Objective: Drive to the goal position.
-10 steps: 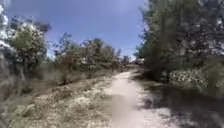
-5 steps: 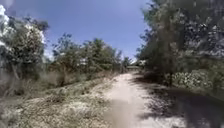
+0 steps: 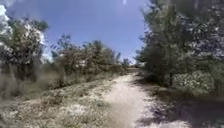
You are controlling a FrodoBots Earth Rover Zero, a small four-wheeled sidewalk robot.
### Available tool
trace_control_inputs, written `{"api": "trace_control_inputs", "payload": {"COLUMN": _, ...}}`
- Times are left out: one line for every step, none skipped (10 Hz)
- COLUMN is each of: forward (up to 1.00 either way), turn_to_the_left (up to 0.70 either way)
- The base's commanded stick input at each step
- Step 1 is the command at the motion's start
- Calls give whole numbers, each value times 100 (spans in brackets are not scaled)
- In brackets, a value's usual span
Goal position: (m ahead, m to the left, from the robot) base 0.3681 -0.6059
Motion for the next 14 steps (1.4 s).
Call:
{"api": "trace_control_inputs", "payload": {"forward": 50, "turn_to_the_left": 0}}
{"api": "trace_control_inputs", "payload": {"forward": 50, "turn_to_the_left": 0}}
{"api": "trace_control_inputs", "payload": {"forward": 50, "turn_to_the_left": 0}}
{"api": "trace_control_inputs", "payload": {"forward": 50, "turn_to_the_left": 0}}
{"api": "trace_control_inputs", "payload": {"forward": 50, "turn_to_the_left": 0}}
{"api": "trace_control_inputs", "payload": {"forward": 50, "turn_to_the_left": 0}}
{"api": "trace_control_inputs", "payload": {"forward": 50, "turn_to_the_left": 0}}
{"api": "trace_control_inputs", "payload": {"forward": 50, "turn_to_the_left": 0}}
{"api": "trace_control_inputs", "payload": {"forward": 50, "turn_to_the_left": 0}}
{"api": "trace_control_inputs", "payload": {"forward": 50, "turn_to_the_left": 0}}
{"api": "trace_control_inputs", "payload": {"forward": 50, "turn_to_the_left": 0}}
{"api": "trace_control_inputs", "payload": {"forward": 50, "turn_to_the_left": 0}}
{"api": "trace_control_inputs", "payload": {"forward": 50, "turn_to_the_left": 0}}
{"api": "trace_control_inputs", "payload": {"forward": 50, "turn_to_the_left": 0}}
